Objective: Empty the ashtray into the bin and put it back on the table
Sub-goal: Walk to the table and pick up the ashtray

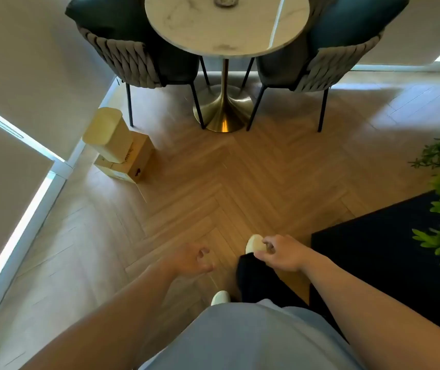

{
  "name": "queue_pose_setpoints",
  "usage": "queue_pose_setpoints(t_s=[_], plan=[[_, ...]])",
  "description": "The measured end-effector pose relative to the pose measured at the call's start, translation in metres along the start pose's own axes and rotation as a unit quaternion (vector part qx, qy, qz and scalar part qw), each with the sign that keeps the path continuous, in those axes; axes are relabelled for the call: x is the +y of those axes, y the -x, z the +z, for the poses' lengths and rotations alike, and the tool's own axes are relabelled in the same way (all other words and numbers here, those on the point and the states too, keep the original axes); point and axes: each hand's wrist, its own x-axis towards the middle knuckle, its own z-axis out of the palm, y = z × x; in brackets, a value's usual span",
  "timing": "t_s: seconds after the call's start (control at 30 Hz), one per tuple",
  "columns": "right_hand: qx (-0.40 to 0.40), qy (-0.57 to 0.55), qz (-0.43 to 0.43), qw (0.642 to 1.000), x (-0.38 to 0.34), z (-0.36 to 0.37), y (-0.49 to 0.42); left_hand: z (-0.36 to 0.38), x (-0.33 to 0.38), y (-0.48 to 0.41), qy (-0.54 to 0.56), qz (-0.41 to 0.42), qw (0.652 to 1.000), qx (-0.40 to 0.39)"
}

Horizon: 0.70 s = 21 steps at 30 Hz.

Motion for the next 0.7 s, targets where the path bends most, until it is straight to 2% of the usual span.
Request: queue_pose_setpoints(t_s=[0.2,0.43,0.7], plan=[[-0.012,-0.012,0.000,1.000,0.000,-0.054,-0.050,-0.047,0.017,-0.045,0.012,-0.025,1.000,-0.012],[-0.039,-0.010,-0.003,0.999,-0.001,-0.148,-0.112,-0.128,0.056,-0.111,-0.036,-0.027,0.999,-0.020],[-0.020,0.013,-0.011,1.000,-0.010,-0.251,-0.166,-0.211,0.076,-0.184,-0.017,-0.027,0.999,0.017]])
